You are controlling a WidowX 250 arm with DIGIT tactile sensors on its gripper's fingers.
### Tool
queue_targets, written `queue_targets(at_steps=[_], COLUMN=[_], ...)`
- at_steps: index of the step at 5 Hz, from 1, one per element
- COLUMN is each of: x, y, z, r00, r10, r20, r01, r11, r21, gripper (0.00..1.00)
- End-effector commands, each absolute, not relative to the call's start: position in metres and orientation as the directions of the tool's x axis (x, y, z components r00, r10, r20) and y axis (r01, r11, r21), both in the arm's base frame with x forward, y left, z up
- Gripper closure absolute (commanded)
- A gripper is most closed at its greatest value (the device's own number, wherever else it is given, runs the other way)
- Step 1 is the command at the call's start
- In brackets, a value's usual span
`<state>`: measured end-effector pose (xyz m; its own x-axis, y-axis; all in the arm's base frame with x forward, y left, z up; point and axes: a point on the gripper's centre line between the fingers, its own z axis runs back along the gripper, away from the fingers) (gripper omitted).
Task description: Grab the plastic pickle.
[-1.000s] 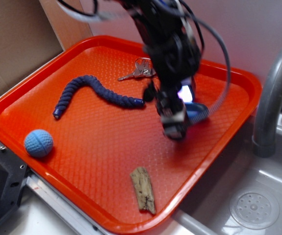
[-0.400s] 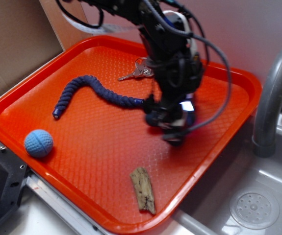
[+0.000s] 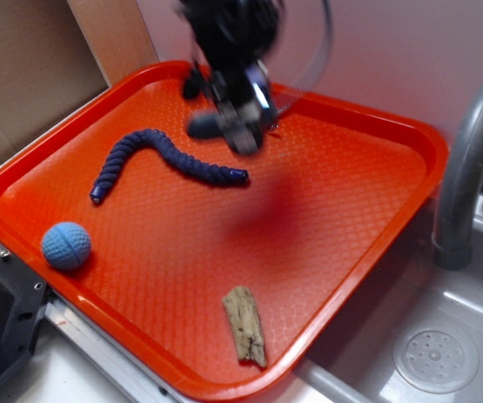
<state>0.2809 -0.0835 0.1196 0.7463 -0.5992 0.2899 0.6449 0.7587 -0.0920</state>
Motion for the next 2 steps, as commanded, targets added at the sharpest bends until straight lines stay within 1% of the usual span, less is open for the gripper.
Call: queue_targets(at_steps=[1,2], x=[0.258,0.25], y=[-0.034,-0.021], z=[0.245,0.259], r00=[0.919,0.946], r10=[-0.176,-0.057], r20=[0.353,0.319], r01=[0.208,0.05], r11=[0.977,0.998], r21=[-0.053,0.032], gripper=[1.0,1.0])
